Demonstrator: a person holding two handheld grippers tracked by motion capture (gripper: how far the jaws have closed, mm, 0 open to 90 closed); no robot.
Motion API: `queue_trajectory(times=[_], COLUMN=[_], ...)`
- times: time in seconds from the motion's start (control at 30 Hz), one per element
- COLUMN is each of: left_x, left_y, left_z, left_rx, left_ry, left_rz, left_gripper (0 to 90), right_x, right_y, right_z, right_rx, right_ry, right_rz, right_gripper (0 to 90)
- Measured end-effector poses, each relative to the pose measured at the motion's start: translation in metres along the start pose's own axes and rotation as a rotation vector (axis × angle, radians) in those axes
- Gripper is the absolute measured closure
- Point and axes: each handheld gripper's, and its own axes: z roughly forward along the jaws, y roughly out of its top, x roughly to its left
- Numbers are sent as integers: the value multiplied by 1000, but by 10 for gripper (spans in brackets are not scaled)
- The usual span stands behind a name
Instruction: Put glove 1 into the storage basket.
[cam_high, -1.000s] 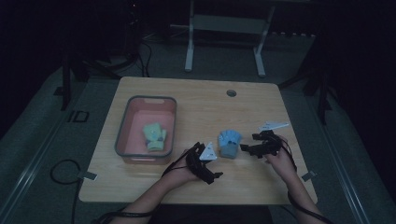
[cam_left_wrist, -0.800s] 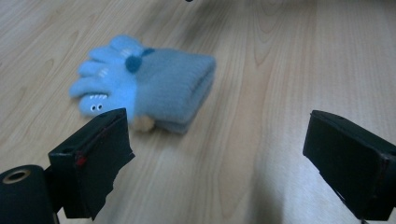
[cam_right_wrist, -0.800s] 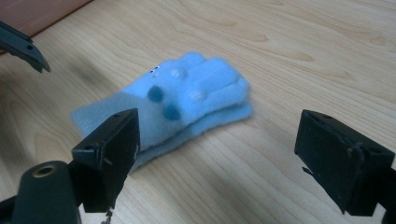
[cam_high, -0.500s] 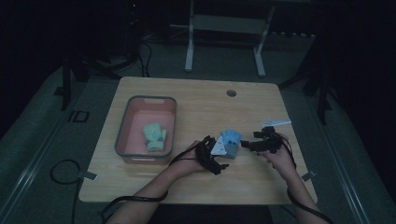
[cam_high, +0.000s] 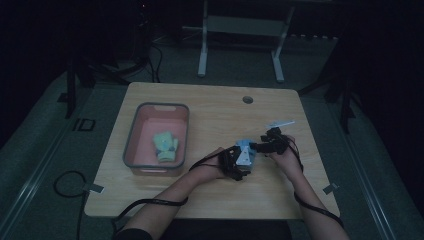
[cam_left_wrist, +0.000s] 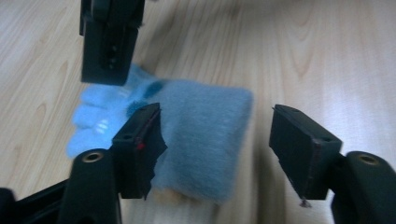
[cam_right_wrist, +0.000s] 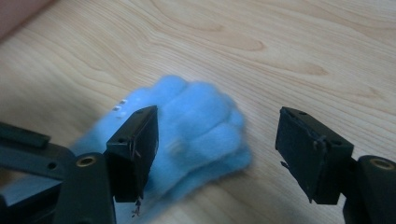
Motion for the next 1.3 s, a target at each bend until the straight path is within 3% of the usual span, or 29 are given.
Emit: queue_trajectory(times=[0.2, 0.4, 0.6, 0.73, 1.03, 1.3], left_x=[0, 2, 4, 7, 10, 15], left_y=[1, 1, 0, 1, 6, 17], left_z=[9, 12, 12, 11, 2, -17], left_rx=[32, 43, 47, 50, 83, 85], left_ry=[-5, 1, 5, -3, 2, 12], left_rz=[7, 5, -10, -40, -50, -44], left_gripper=[446, 543, 664, 716, 747, 751], right_x=[1, 1, 6, 6, 4, 12], right_y=[-6, -12, -9, -7, -2, 12], right_z=[9, 15, 18, 22, 20, 8], right_rx=[46, 50, 48, 56, 39, 7], right_ry=[-23, 3, 85, 141, 190, 205], right_rz=[7, 39, 11, 29, 82, 57], right_gripper=[293, 305, 569, 713, 771, 779])
